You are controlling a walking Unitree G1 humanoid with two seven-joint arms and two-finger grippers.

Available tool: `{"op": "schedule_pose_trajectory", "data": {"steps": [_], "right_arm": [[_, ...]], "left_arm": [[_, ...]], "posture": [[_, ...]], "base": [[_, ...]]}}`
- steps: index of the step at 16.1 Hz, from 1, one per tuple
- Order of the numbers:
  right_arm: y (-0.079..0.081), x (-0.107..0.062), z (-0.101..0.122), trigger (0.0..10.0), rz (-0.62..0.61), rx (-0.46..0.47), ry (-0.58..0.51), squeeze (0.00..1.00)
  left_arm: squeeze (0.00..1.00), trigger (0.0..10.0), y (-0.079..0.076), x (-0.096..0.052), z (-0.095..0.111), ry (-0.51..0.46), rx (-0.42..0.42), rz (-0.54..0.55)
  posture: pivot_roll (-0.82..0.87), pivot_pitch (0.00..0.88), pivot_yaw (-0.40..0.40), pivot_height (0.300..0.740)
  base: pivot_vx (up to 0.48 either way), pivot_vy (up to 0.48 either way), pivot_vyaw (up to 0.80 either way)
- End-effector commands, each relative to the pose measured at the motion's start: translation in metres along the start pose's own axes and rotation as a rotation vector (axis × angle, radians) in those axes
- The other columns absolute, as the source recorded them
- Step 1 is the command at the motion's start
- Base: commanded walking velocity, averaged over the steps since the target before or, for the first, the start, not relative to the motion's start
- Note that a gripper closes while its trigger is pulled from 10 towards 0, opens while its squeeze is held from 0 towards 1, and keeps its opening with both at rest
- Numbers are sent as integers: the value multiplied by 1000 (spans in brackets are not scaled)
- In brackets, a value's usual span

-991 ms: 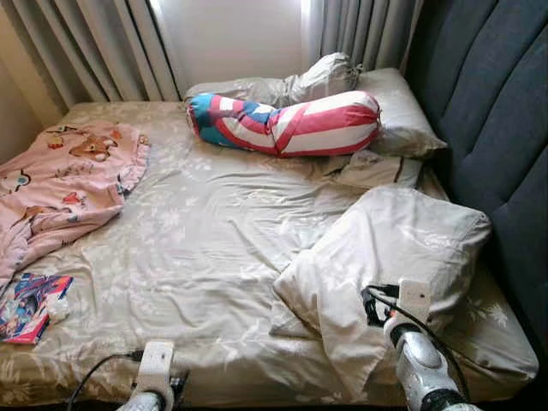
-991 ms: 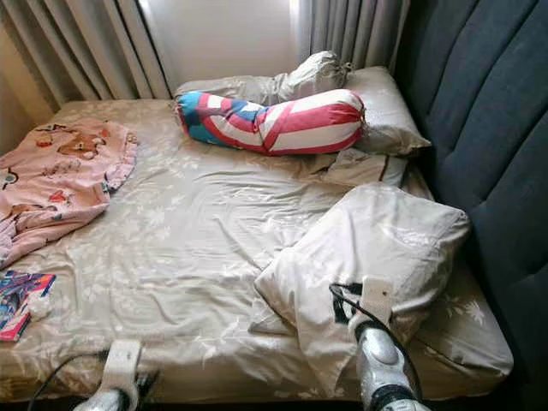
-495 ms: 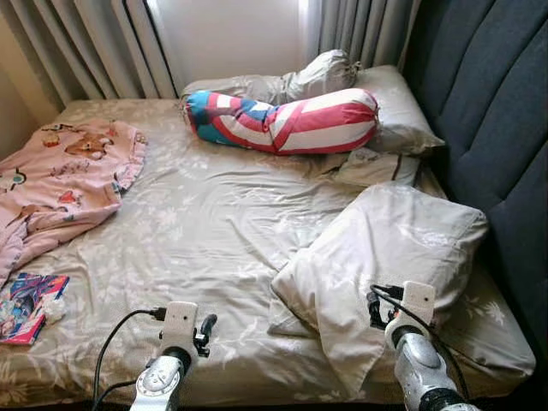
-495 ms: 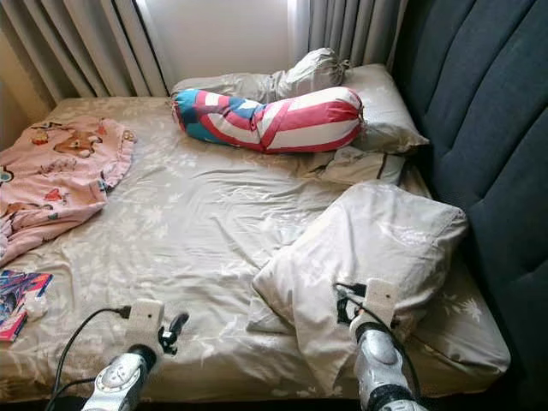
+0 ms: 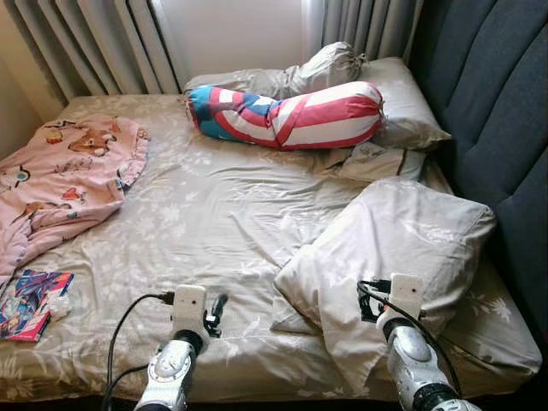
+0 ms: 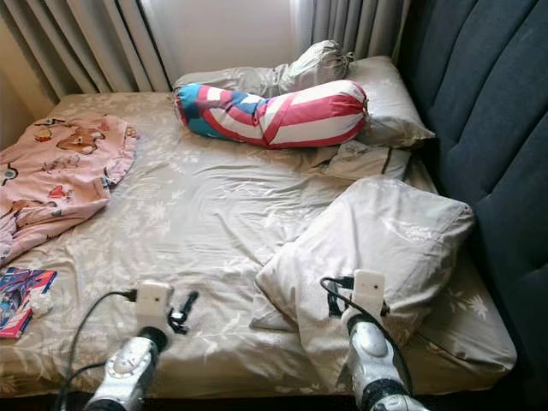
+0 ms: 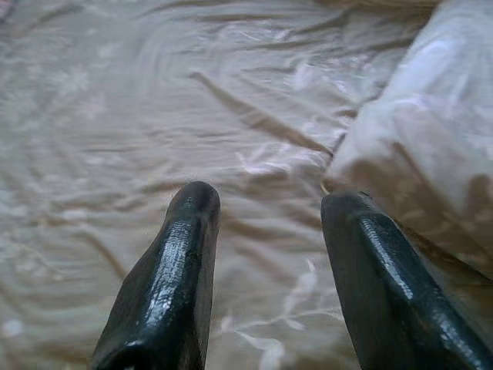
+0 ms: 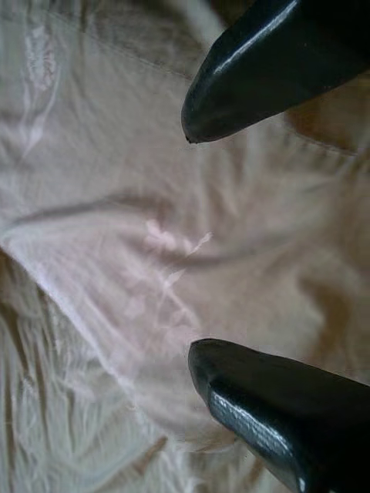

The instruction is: Clean up the room

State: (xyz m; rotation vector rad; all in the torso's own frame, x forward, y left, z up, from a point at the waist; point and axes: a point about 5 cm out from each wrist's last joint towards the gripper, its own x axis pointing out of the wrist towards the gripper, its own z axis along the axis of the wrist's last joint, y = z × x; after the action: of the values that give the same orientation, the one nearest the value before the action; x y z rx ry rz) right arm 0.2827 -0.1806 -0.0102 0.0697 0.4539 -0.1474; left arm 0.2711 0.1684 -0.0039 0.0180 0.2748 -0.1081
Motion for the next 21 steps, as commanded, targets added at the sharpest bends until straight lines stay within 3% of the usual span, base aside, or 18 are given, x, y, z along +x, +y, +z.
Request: {"op": "schedule_pose_trajectory", "data": {"steps": [1,5,8,9,12,21], "right_arm": [[-5,-2,-3,10000,-25,-4,6,0],[-9,-2,-4,10000,-55,-42,17,0],[-5,-2,-5,10000,-46,-30,18,0],[-3,-3,-10,10000,-46,-32,59,0],[0,-3,-10,10000,-38,-24,43,0],[3,-4,-13,10000,-21,-26,56,0]], "left_arm": [[0,10000,3,-1,-4,22,-4,14],[0,10000,5,1,1,5,-8,23],[0,10000,4,0,0,11,-6,14],[0,10000,5,1,-1,17,-2,15],[0,10000,9,3,3,12,3,20],[0,10000,10,7,11,-14,-11,14]], "posture": [[-82,23,19,715],[-89,43,18,690],[-85,57,24,690],[-82,58,25,685],[-80,63,30,656],[-75,72,32,656]], "base": [[0,0,0],[0,0,0],[0,0,0],[0,0,0],[0,0,0],[0,0,0]]}}
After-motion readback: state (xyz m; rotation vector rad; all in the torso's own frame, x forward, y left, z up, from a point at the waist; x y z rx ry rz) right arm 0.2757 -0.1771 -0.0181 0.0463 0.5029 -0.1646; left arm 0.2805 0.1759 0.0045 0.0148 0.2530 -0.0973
